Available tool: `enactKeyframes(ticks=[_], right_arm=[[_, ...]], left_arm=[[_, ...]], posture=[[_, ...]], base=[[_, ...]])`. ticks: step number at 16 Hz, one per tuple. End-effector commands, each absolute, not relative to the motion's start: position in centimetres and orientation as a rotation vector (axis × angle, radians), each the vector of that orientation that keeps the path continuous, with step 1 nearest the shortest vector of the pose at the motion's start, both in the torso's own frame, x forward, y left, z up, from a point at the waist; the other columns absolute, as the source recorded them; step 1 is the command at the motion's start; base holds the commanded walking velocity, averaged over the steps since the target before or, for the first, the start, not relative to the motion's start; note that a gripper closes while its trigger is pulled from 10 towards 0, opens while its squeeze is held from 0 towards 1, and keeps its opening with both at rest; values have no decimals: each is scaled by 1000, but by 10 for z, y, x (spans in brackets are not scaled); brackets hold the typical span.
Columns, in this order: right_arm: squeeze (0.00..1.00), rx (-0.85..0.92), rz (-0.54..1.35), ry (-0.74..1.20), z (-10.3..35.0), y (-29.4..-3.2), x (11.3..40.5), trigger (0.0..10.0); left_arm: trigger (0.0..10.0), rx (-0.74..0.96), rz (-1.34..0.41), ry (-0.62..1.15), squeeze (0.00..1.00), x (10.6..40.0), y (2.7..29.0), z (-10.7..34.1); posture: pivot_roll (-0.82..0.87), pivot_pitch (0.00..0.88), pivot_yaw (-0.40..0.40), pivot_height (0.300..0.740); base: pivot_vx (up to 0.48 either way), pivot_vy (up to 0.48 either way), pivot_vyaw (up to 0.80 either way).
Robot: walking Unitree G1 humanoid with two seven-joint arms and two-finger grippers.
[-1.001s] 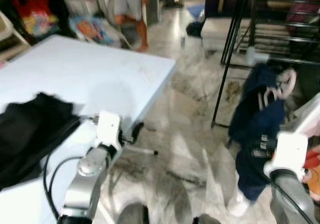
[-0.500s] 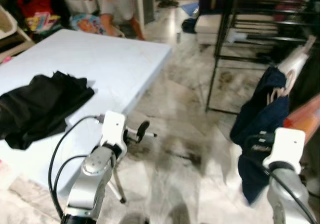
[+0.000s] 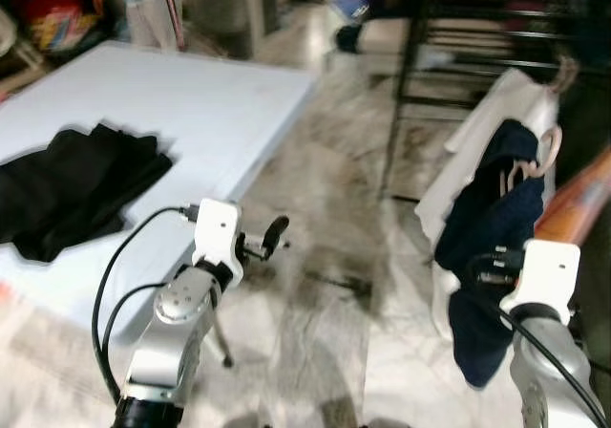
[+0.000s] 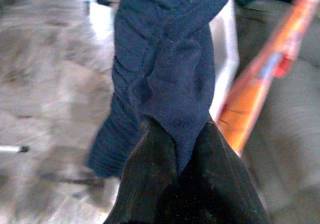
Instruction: Hang hanger
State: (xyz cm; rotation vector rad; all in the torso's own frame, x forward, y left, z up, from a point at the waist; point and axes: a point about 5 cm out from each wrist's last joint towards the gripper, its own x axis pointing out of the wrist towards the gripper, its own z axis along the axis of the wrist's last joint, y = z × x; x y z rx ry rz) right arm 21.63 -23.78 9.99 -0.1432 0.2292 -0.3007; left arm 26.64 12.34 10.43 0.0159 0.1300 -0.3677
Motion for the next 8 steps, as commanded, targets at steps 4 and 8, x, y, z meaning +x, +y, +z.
enactKeyframes(ticks=[4, 8], right_arm=[[0, -152, -265, 168, 111, -236, 219, 10000], [0, -149, -236, 176, 108, -233, 220, 10000]], left_arm=[[10000, 21, -379, 130, 0, 265, 123, 103], [10000, 26, -374, 131, 0, 265, 124, 103]], posture=[[-45, 0, 49, 740], [-45, 0, 49, 740]], base=[[0, -384, 580], [0, -397, 578]])
